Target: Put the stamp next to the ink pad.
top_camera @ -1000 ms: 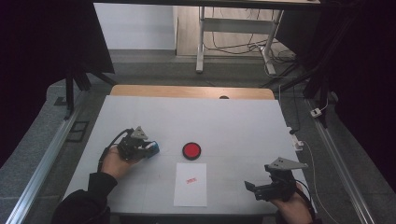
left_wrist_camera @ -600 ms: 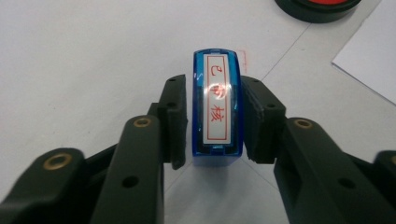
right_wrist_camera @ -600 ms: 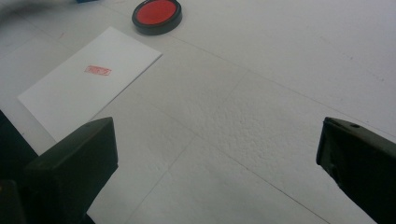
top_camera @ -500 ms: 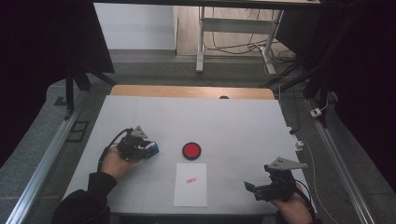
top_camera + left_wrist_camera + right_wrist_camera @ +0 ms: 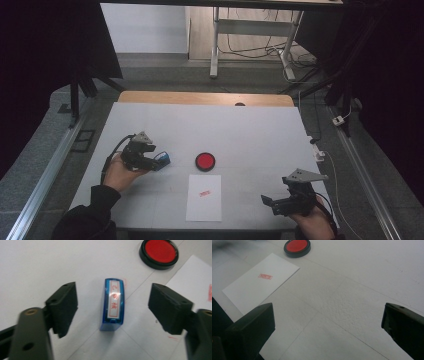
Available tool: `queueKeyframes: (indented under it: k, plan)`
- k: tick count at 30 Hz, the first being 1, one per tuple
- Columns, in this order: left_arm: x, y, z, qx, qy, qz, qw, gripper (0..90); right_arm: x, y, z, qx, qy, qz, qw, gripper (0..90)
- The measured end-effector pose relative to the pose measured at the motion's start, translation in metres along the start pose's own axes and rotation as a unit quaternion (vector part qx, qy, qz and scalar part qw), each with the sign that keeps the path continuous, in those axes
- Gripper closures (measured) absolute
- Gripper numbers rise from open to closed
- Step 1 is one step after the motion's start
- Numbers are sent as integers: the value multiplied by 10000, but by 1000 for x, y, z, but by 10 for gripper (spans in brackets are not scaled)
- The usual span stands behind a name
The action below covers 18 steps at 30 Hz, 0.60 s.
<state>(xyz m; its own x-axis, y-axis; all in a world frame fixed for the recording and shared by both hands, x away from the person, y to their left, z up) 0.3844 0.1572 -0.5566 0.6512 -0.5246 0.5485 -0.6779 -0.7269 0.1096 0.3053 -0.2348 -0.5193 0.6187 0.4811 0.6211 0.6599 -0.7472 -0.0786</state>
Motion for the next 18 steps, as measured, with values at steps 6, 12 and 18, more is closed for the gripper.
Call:
queueKeyframes:
  k: [6,12,18]
  plan:
    - [-1,8,-7,-57,48,-29,10000,132,0,0,1,19,-2,-15,10000,0]
    - [-2,15,-18,-218,244,-202,9993,76,0,-1,1,-4,-22,-30,10000,0]
    - [-7,24,-30,-315,410,-250,9983,13,0,0,1,-4,-14,-10,10000,0]
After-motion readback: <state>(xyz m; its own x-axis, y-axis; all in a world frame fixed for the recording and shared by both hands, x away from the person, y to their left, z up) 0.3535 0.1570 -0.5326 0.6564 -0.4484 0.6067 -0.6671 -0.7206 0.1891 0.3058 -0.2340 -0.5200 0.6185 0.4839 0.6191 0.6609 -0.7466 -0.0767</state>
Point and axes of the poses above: each handheld gripper's, and its own axes: z roughly forward along the jaws, x roughly out of its top, y roughly to its right, the point moved 9 cm from there along z, roughly forward along the jaws, and after that the axes turned 9 degrees about -y, right-handed, at the moved point
